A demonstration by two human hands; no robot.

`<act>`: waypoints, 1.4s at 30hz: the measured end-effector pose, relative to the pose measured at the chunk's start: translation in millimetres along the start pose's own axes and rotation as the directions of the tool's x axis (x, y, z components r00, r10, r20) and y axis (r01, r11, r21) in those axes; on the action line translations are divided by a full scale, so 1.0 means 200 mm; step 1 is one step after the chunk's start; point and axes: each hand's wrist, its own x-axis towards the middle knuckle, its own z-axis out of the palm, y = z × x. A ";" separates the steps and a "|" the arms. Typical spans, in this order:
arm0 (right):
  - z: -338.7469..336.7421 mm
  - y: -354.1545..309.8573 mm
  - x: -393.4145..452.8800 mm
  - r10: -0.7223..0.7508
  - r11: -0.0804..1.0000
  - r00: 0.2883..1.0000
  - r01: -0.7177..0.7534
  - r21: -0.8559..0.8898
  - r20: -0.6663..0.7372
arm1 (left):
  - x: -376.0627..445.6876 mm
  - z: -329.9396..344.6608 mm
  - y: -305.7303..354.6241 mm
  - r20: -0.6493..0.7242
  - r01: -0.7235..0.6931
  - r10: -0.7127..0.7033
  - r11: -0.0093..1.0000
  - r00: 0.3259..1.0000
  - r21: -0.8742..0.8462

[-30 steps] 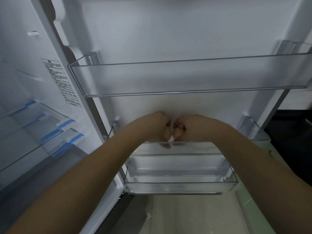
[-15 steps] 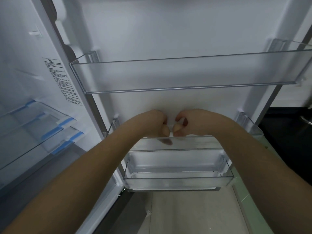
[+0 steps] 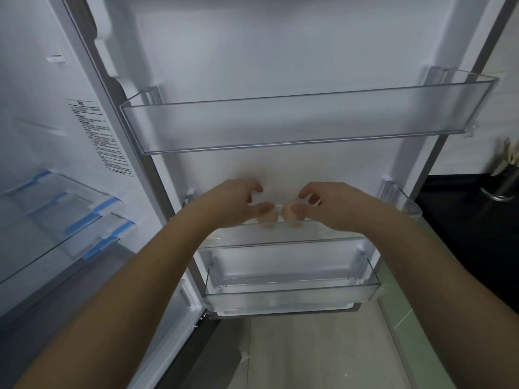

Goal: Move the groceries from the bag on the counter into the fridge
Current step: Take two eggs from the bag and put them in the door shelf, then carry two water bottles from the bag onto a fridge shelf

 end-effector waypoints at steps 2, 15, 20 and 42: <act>0.02 -0.01 -0.03 -0.006 1.000 0.999 0.005 -0.021 -0.047 | -0.06 0.00 -0.01 -0.053 -0.011 0.016 0.996 0.998 0.093; 0.32 -0.08 -0.40 -0.321 0.946 0.798 0.254 -0.200 -0.510 | -0.48 0.17 -0.02 -0.361 -0.048 0.136 0.969 0.923 0.243; 0.51 -0.02 -0.54 -0.245 0.942 0.876 0.114 -0.315 -0.415 | -0.56 0.31 -0.04 -0.359 -0.176 0.288 0.933 0.888 0.314; 0.71 0.26 -1.62 0.377 0.795 0.789 -0.544 -0.268 -0.485 | -0.83 0.79 0.72 -0.011 -0.665 0.697 0.689 0.717 0.288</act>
